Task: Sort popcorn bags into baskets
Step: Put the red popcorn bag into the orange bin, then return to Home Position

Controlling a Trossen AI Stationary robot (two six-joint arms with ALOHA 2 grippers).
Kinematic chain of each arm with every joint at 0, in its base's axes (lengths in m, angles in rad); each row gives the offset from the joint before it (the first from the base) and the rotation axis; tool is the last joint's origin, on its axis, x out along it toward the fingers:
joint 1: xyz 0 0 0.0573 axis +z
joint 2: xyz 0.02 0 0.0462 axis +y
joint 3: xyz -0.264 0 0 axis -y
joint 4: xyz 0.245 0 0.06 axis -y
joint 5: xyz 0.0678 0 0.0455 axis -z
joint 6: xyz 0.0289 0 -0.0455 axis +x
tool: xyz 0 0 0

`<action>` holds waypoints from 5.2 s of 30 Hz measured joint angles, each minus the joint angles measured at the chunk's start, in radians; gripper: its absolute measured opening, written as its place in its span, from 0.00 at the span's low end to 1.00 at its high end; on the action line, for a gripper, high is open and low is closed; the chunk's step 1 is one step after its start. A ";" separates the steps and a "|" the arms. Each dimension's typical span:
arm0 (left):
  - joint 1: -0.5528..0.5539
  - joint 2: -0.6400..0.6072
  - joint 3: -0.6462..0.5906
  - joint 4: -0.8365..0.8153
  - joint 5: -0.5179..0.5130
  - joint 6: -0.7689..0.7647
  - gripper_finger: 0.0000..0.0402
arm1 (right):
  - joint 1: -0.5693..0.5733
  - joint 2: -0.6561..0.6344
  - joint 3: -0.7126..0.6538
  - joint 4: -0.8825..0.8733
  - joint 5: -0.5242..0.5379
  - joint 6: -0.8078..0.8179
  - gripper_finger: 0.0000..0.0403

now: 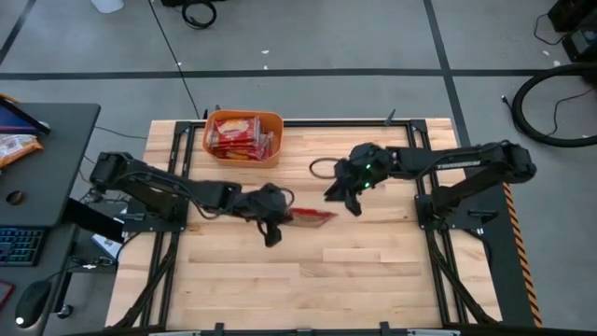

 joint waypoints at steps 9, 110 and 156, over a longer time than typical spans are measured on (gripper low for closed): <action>0.211 -0.246 0.000 -0.219 -0.007 0.115 0.06 | -0.079 -0.174 0.000 -0.100 0.053 -0.018 0.23; 0.730 -0.910 -0.480 0.062 0.265 -0.326 0.35 | 0.054 -0.551 -0.404 0.178 0.322 0.278 0.22; 0.405 -0.928 -0.848 0.380 0.043 -0.594 0.35 | 0.053 -1.144 -0.837 0.303 0.454 0.570 0.22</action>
